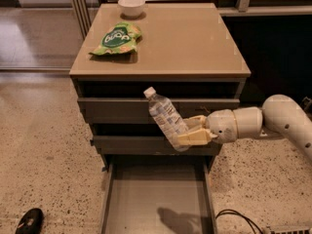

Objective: Pick blue plastic bottle from bottom drawer and place on counter

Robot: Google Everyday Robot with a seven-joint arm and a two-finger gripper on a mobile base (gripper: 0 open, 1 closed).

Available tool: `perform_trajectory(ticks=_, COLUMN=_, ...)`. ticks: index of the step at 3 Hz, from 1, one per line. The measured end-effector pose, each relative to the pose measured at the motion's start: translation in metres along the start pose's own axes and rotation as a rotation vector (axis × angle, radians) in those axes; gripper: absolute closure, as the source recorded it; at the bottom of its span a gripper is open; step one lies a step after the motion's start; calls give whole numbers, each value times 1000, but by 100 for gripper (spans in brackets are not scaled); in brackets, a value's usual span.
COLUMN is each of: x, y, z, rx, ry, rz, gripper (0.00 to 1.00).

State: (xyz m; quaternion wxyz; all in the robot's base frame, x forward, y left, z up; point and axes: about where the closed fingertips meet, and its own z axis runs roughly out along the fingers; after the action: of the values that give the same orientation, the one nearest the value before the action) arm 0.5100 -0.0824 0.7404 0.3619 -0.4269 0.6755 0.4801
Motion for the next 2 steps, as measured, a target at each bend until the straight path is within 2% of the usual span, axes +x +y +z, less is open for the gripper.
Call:
perform_trajectory(ticks=1, x=-37, y=4, z=-14, rx=-24, ry=-29, rz=-23, gripper=100)
perform_trajectory(ticks=2, x=-77, y=-13, z=-30, rx=-62, ry=-78, rz=-32, gripper=100)
